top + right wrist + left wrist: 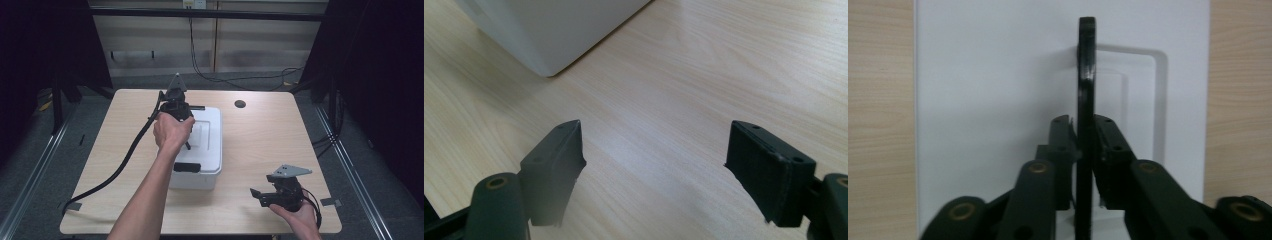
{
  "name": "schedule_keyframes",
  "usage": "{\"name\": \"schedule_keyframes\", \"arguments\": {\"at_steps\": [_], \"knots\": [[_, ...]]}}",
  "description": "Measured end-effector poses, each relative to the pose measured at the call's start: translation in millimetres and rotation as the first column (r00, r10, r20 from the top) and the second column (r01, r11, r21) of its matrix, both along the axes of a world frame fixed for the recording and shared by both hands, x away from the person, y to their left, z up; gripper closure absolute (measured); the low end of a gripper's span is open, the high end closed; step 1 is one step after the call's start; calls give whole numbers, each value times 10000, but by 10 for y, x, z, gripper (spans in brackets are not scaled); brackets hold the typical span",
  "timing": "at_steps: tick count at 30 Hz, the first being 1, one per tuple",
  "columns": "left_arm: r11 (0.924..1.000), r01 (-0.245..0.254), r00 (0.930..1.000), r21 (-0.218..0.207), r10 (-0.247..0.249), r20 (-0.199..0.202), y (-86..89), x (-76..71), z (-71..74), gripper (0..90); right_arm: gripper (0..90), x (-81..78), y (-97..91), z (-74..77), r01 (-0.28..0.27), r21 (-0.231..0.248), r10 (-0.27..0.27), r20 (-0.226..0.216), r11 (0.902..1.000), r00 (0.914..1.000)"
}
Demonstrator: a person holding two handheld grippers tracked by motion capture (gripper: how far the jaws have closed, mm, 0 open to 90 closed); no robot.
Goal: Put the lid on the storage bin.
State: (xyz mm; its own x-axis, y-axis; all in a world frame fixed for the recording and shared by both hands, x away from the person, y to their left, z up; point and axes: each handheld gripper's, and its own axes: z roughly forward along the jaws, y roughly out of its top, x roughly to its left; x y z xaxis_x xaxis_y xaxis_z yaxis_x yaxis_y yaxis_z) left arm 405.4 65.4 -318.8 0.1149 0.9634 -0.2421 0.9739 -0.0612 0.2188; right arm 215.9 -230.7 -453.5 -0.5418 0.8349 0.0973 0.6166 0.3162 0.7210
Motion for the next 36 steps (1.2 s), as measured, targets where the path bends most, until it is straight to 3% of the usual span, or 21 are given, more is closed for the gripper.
{"name": "schedule_keyframes", "arguments": {"at_steps": [5,13,17,21,22,24,26,29,30,31,32,33,34,35,36], "knots": [[9985,-55,9999,-548,50,-90,88,32,-68,718,225,3,-1,-3,4,21,-4,11,10000,10000],[9958,334,9994,-847,-336,-7,292,64,39,485,225,4,2,-5,14,5,-14,-16,10000,10000],[9932,803,9966,-839,-783,273,373,78,117,403,224,5,2,-5,35,1,-35,-26,10000,10000],[9874,1179,9901,-1053,-1088,888,452,56,220,328,225,10,-1,-6,86,4,-86,-49,10000,10000],[9862,1440,9854,-822,-1352,1038,462,49,235,309,224,9,0,-5,84,8,-84,-48,10000,10000],[9791,1822,9777,-906,-1706,1224,504,34,251,270,225,6,3,-6,91,3,-91,-70,10000,9999],[9736,2116,9659,-851,-1950,1705,559,6,289,246,225,5,1,-4,103,-2,-103,-63,9999,9999],[9439,3208,9261,-777,-2955,2344,651,-50,345,162,225,3,-1,-4,114,-14,-114,-90,9999,9999],[9381,3302,9205,-1043,-2955,2558,702,-73,355,182,224,3,-3,-4,104,-24,-104,-79,9999,9999],[9373,3290,9176,-1147,-2887,2732,770,-88,362,178,225,3,-4,-4,101,-27,-101,-78,9999,9999],[9413,3158,9194,-1192,-2726,2834,827,-105,363,159,225,4,-3,-5,128,-18,-129,-83,9999,9999],[9375,3294,9118,-1122,-2849,2958,882,-122,358,168,225,5,-2,-5,131,-21,-131,-91,9999,9999],[9229,3726,8921,-970,-3275,3113,931,-139,349,176,225,5,-2,-5,128,-30,-128,-80,9999,9999],[9112,4030,8802,-851,-3604,3086,977,-149,330,160,225,5,-1,-5,134,-34,-134,-87,9999,9999],[9150,3948,8862,-834,-3553,2974,1026,-163,304,164,225,6,-1,-6,133,-36,-133,-93,9999,9999]]}}
